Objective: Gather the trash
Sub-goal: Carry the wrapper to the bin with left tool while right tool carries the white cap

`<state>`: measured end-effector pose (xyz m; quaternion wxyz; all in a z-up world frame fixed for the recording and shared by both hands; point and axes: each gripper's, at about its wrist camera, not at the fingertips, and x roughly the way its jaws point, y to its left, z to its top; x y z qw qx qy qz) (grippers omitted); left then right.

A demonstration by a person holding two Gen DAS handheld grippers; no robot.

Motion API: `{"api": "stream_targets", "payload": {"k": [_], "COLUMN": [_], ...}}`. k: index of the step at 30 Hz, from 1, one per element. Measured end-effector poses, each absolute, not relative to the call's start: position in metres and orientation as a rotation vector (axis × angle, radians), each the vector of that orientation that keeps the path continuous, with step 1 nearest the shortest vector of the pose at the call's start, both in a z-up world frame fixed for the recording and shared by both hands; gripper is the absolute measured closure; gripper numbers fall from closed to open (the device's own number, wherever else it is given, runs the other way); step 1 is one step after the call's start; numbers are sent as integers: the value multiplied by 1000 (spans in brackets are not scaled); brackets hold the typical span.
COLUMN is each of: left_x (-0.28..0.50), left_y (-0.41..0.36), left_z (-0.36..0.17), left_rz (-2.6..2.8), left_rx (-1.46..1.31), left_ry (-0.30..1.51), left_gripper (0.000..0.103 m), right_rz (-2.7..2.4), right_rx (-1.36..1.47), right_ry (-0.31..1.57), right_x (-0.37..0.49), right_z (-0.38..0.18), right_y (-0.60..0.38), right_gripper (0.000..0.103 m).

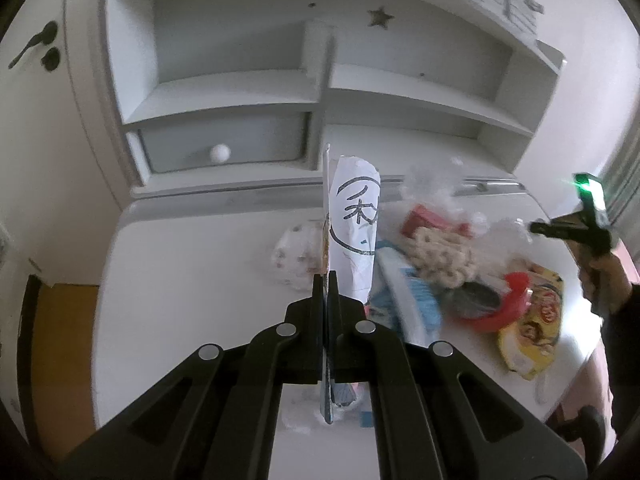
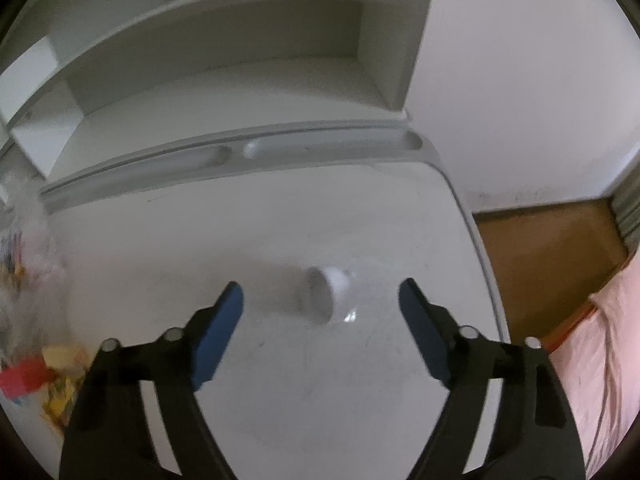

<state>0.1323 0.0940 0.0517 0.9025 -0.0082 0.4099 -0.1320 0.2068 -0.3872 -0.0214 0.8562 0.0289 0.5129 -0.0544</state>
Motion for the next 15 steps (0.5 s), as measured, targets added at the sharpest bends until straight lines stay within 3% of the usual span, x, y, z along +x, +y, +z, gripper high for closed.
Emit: {"api": "stream_targets", "payload": {"k": [3,4,5,15], "left_x": [125,124,122,81], "left_y": [80,76,72,-41], "left_z": [58,60,64,84], "left_rz": [-282,-281,-283,-496], "left_rx": [-5,1,6,64], "left_ry": [823,817,808,780], "left_gripper": [103,103,103,103], "right_rz": [-122,-113,-101,-75], "right_rx": [80,79,89,204], "right_ry": [1094,1090,1090,960], "right_x": [212,212,211,101], "right_z": [-27,-26,-25,23], "right_y": [-396,-397,-398,-437], "right_gripper": [49,65,74,74]}}
